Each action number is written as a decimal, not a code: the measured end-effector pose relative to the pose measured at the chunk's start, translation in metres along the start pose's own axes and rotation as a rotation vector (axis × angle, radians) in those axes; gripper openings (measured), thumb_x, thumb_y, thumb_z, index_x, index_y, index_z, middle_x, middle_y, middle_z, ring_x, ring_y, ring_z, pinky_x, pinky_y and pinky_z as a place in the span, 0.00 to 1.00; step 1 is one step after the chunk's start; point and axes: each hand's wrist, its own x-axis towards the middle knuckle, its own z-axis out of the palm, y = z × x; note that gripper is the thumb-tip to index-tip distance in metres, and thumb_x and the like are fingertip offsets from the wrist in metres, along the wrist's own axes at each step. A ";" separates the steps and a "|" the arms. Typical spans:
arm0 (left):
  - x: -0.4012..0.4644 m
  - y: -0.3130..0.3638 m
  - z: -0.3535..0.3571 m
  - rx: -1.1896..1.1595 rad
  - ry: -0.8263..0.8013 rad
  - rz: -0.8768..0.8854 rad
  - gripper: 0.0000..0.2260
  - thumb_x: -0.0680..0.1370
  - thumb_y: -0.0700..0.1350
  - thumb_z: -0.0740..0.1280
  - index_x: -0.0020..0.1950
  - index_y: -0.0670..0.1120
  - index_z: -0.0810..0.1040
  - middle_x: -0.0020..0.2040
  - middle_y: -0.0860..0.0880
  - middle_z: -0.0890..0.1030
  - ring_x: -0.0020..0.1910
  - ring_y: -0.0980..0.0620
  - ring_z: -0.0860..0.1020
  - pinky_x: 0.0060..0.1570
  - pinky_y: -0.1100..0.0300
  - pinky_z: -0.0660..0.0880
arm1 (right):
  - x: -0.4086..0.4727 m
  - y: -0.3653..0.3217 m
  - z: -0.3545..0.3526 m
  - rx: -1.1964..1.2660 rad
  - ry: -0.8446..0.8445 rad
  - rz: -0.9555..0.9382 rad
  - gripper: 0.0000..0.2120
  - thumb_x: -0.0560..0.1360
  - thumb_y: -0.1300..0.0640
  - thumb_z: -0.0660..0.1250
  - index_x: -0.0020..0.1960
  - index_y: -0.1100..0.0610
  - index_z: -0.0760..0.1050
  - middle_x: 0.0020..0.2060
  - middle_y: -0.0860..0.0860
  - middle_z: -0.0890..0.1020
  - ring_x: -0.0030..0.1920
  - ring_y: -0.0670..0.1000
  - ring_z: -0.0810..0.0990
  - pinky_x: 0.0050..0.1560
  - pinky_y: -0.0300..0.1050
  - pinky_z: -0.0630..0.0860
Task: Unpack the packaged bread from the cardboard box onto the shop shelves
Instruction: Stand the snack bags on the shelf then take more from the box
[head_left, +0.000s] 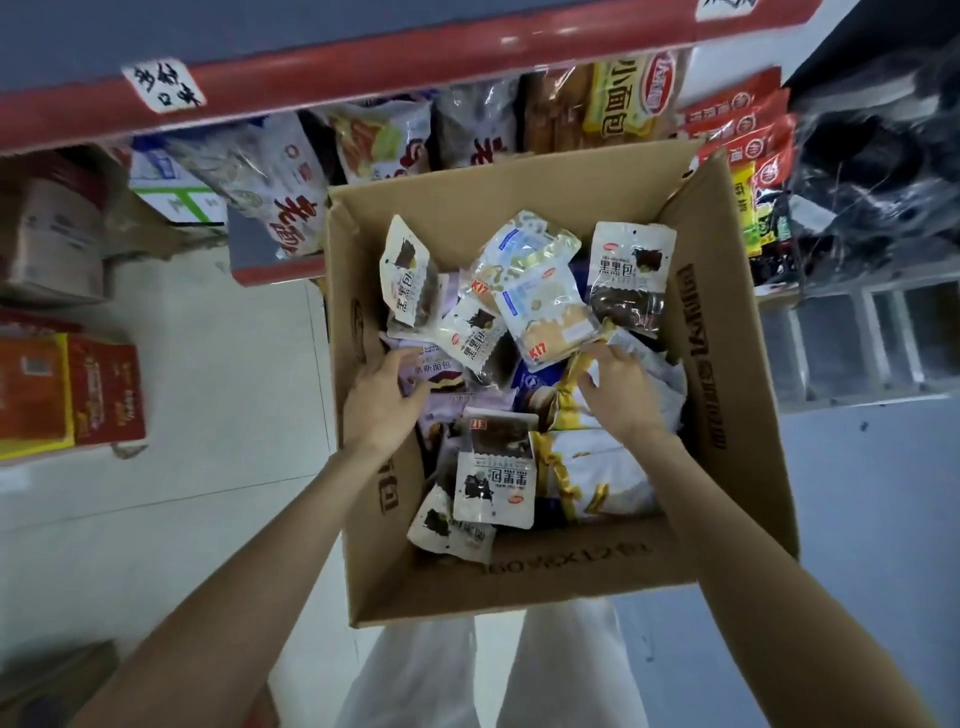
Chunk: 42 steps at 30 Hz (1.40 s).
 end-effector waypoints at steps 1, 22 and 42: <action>0.011 0.001 0.005 -0.029 0.007 -0.018 0.16 0.78 0.47 0.65 0.65 0.51 0.72 0.61 0.52 0.78 0.60 0.50 0.75 0.53 0.60 0.70 | 0.017 0.002 0.000 0.014 0.001 -0.014 0.18 0.77 0.58 0.60 0.67 0.57 0.69 0.63 0.60 0.73 0.63 0.62 0.70 0.61 0.55 0.70; 0.183 0.105 0.096 -0.087 0.109 -0.067 0.13 0.77 0.48 0.67 0.61 0.49 0.74 0.53 0.46 0.83 0.49 0.44 0.81 0.51 0.51 0.77 | 0.147 -0.002 -0.001 0.292 -0.059 -0.036 0.11 0.76 0.54 0.66 0.51 0.62 0.77 0.46 0.59 0.81 0.48 0.59 0.79 0.43 0.41 0.67; 0.032 0.171 -0.097 -0.119 0.357 0.221 0.10 0.73 0.47 0.72 0.50 0.42 0.81 0.43 0.48 0.84 0.40 0.52 0.82 0.43 0.60 0.78 | -0.028 -0.019 -0.213 0.126 0.559 -0.362 0.06 0.74 0.59 0.70 0.42 0.60 0.73 0.29 0.57 0.79 0.25 0.57 0.73 0.25 0.43 0.64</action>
